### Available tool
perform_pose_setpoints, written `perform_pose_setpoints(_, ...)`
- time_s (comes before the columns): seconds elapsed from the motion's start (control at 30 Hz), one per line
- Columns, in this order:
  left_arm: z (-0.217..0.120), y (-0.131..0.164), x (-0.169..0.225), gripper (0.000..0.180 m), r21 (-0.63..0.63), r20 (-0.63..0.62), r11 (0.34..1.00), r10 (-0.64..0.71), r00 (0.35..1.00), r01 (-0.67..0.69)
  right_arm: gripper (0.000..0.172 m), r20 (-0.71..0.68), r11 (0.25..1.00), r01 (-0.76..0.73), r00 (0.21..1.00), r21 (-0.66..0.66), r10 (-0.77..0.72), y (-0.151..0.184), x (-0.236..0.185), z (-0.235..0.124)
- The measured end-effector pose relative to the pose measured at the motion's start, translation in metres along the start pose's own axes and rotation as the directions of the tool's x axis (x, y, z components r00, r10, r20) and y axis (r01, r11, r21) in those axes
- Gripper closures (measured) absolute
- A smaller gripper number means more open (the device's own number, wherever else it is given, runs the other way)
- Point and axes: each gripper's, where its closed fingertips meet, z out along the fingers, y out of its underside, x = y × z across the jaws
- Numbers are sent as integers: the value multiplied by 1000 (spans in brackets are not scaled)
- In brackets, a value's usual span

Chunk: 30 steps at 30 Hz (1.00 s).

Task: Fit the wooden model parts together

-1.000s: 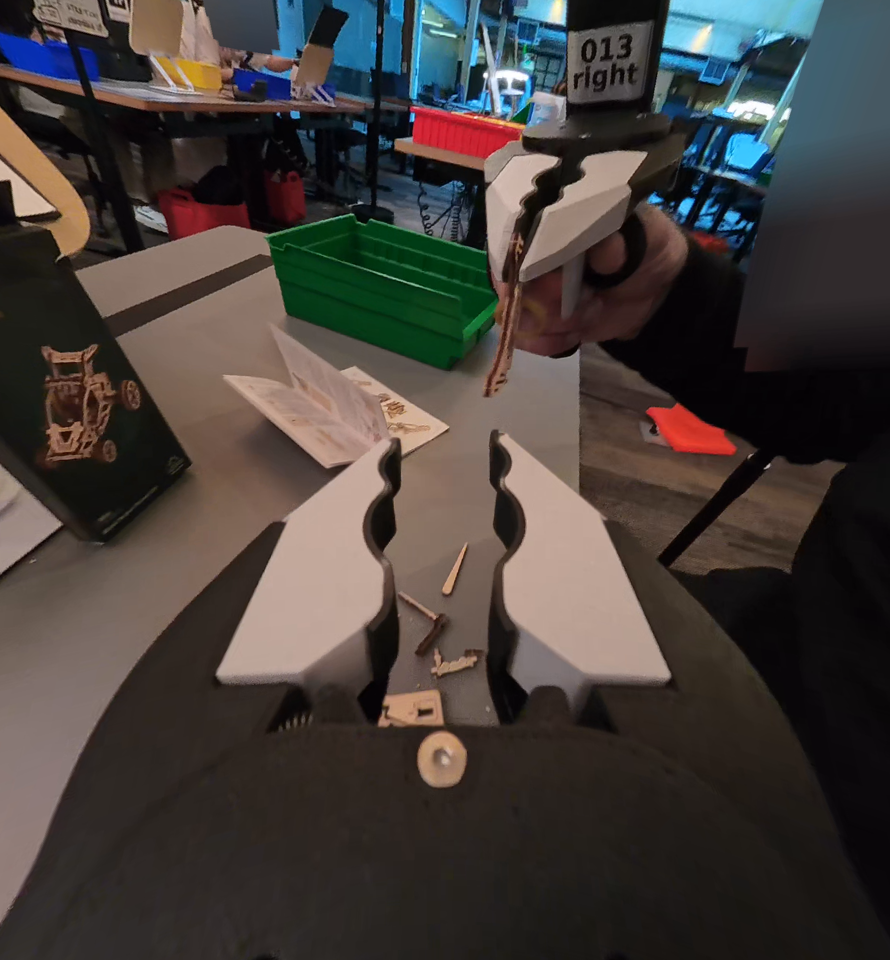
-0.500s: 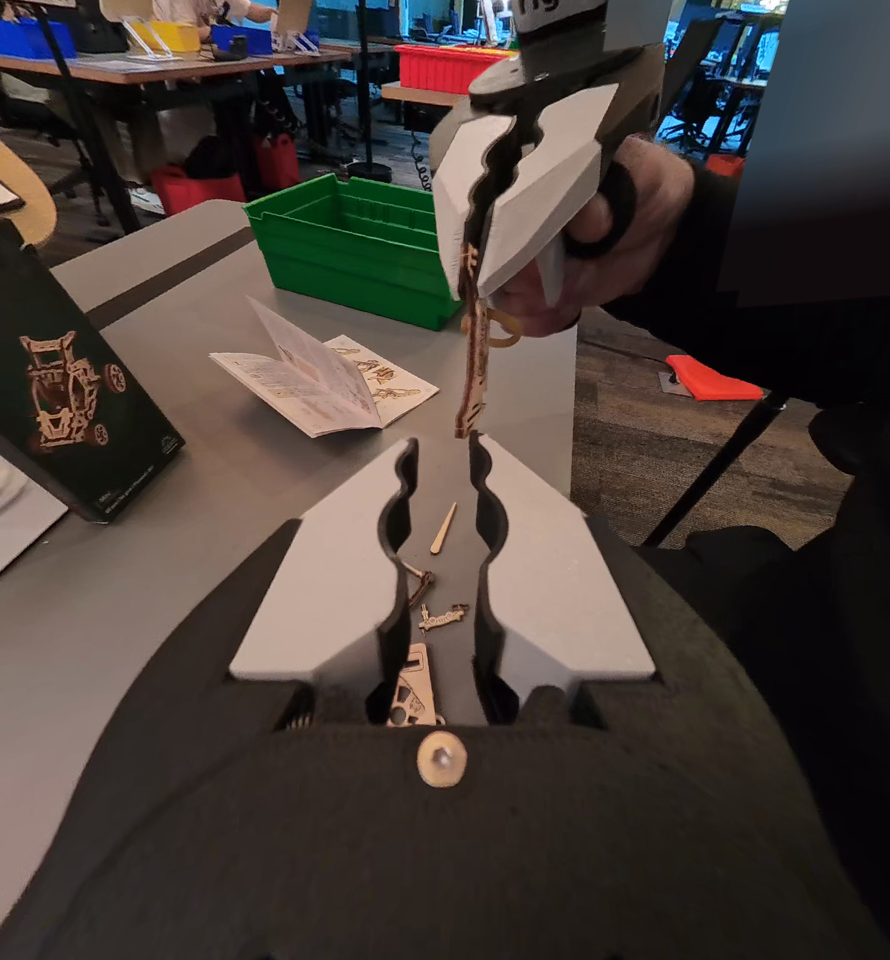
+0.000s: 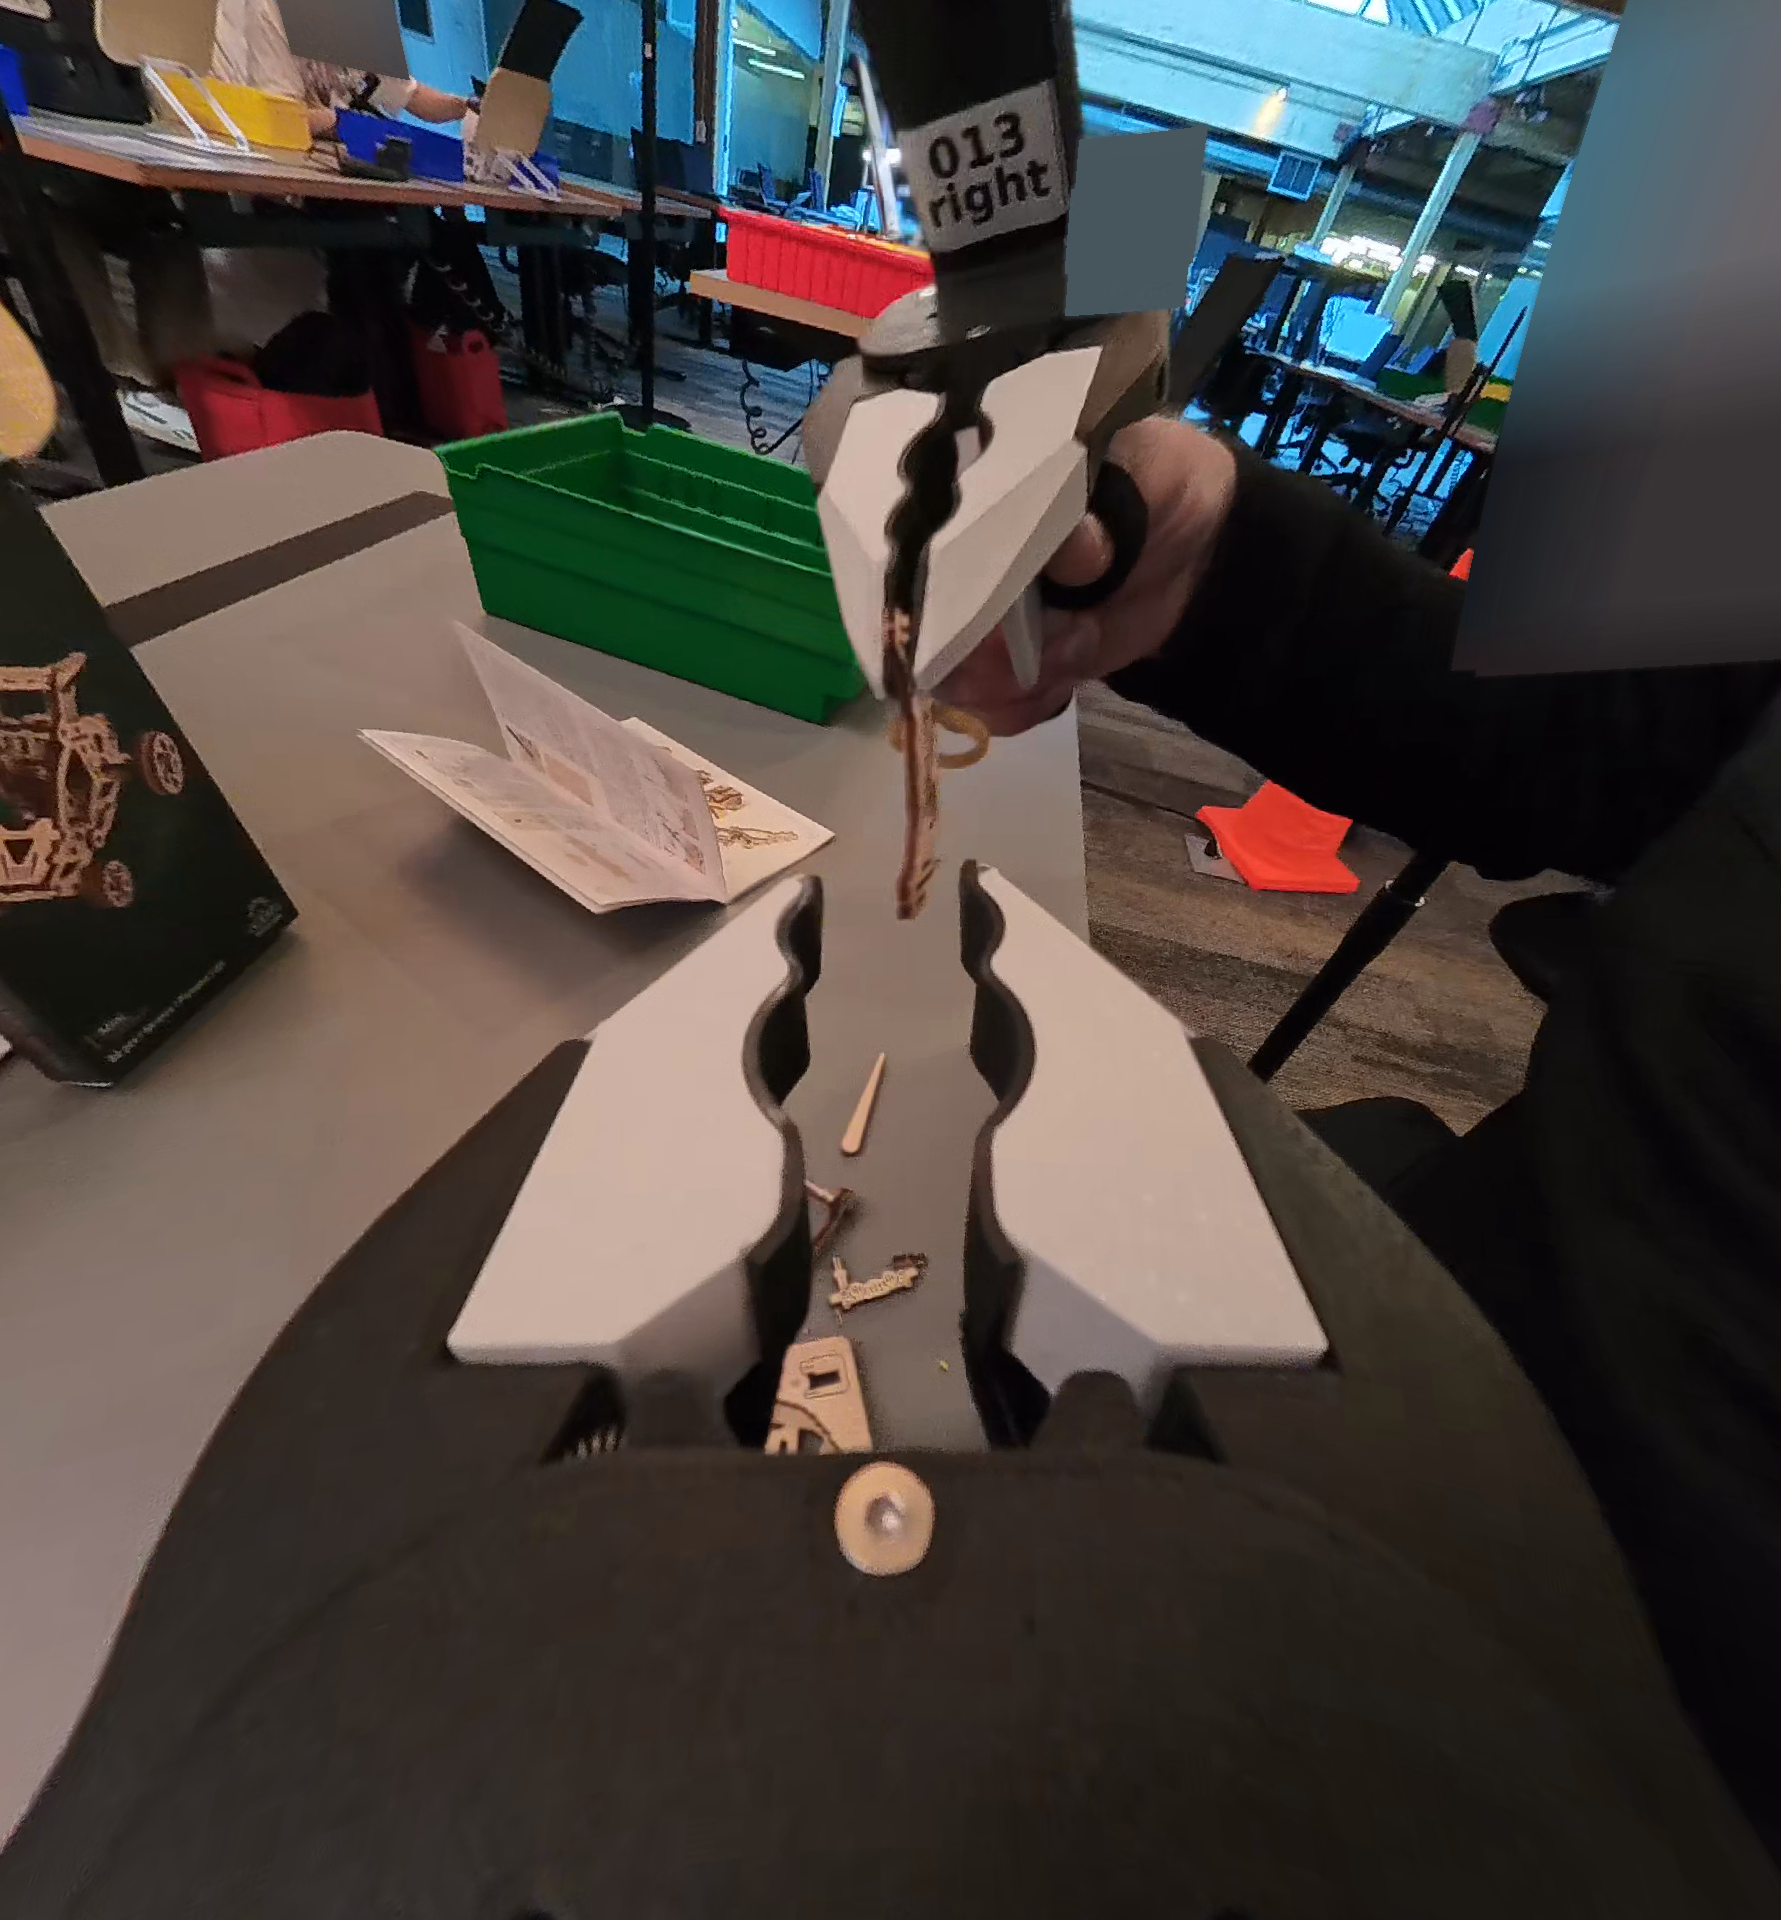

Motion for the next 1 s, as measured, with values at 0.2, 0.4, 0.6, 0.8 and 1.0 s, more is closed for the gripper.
perform_pose_setpoints(0.2, 15, 15, -5, 172, -55, -44, 998, -7, 999, 5, 171, 40, 998, -4, 999, -63, 6, 1, 10, 12)
perform_pose_setpoints(0.4, 24, 19, -14, 179, -23, -63, 999, -51, 997, 50, 170, 27, 999, -30, 999, -45, 31, 1, 24, 12)
perform_pose_setpoints(0.6, 31, 14, -26, 179, 59, -63, 991, -117, 991, 120, 152, -37, 997, -66, 997, 39, 67, -4, 46, 4)
perform_pose_setpoints(0.8, 30, -5, -39, 179, 253, -112, 922, -273, 955, 294, 142, -70, 960, -140, 984, 243, 162, -17, 63, -31)
perform_pose_setpoints(1.0, 42, -13, -36, 179, 330, -188, 865, -332, 924, 378, 145, 6, 936, -215, 975, 278, 222, 12, 53, -17)
